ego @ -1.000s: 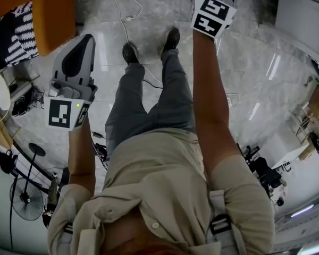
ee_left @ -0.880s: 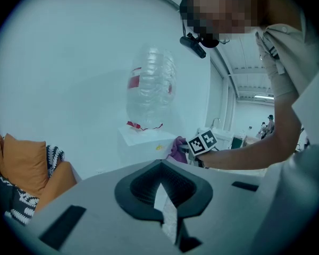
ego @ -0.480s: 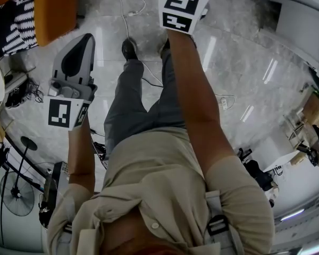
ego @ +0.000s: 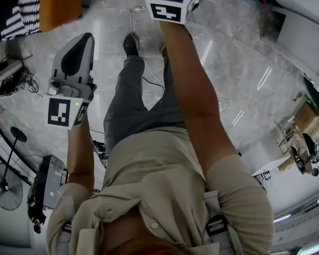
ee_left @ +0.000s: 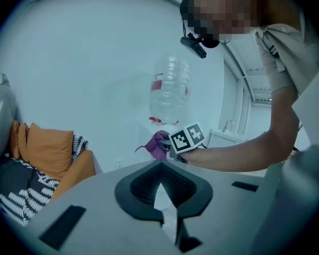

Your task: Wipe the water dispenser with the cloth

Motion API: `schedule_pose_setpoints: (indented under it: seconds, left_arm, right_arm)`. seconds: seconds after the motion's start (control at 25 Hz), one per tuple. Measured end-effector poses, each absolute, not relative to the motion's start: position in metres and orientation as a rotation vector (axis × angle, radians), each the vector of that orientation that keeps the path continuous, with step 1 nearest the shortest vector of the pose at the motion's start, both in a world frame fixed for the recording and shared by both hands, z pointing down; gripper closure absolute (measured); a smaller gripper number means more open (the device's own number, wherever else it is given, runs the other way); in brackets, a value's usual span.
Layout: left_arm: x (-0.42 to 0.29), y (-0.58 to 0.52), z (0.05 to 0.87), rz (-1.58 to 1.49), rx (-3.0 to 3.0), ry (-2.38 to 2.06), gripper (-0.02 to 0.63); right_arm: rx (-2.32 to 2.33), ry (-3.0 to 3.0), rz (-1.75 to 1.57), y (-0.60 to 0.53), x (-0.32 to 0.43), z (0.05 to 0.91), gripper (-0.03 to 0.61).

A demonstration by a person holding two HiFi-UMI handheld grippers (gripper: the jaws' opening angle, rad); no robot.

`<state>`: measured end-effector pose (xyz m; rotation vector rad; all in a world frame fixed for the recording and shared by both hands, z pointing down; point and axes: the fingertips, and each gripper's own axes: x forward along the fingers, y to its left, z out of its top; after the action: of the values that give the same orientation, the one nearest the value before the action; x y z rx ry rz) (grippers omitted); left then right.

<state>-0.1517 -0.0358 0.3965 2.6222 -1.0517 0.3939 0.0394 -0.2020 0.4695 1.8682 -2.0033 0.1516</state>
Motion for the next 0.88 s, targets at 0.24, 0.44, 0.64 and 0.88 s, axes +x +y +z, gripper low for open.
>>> schedule_pose_setpoints:
  seconds: [0.24, 0.44, 0.64, 0.88]
  left_arm:
    - [-0.167, -0.034, 0.41, 0.413, 2.615, -1.052, 0.598]
    - [-0.168, -0.037, 0.417, 0.406, 2.605, -1.057, 0.598]
    - [-0.164, -0.036, 0.425, 0.445, 2.614, -1.028, 0.598]
    - [-0.148, -0.044, 0.425, 0.429, 2.617, -1.009, 0.598]
  right_arm:
    - [1.816, -2.016, 0.238, -0.212, 0.019, 0.509, 0.515]
    - [1.799, -2.0, 0.323, -0.213, 0.015, 0.544, 0.515]
    - [1.79, -1.964, 0.365, -0.209, 0.022, 0.567, 0.515]
    - [1.845, -1.867, 0.416, -0.186, 0.061, 0.581, 0.515]
